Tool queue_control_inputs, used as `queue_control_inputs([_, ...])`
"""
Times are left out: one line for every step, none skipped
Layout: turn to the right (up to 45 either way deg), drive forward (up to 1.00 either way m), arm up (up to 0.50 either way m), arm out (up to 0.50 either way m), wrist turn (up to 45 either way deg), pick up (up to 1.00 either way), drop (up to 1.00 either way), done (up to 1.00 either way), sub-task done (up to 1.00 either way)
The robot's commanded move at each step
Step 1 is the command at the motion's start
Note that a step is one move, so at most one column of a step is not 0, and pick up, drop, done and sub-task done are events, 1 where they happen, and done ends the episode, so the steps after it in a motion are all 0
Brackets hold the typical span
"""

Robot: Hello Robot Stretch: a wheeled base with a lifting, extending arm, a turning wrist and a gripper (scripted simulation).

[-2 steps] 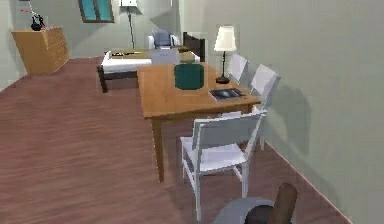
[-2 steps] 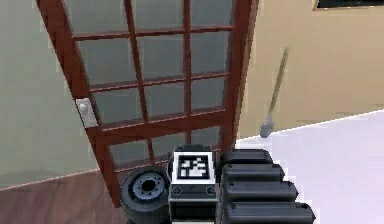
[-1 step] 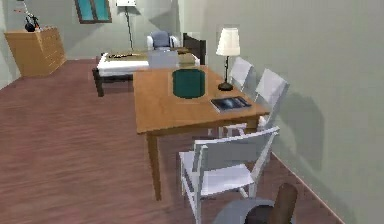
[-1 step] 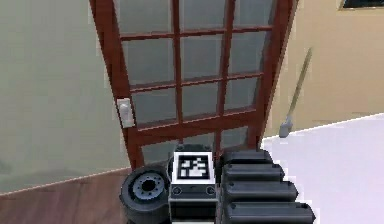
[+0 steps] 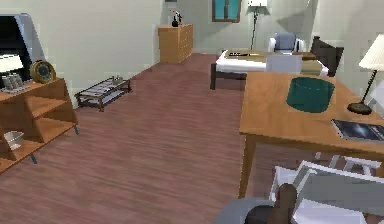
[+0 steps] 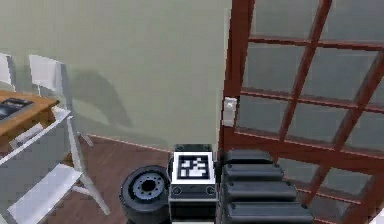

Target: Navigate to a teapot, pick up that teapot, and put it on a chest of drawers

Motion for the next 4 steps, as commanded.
queue_control_inputs([0.0,0.45,0.0,0.0,0.0,0.0,0.0,0.0,0.0])
queue_control_inputs([-39.0,0.0,0.0,0.0,0.0,0.0,0.0,0.0,0.0])
queue_control_inputs([0.0,0.55,0.0,0.0,0.0,0.0,0.0,0.0,0.0])
queue_control_inputs([36.0,0.0,0.0,0.0,0.0,0.0,0.0,0.0,0.0])
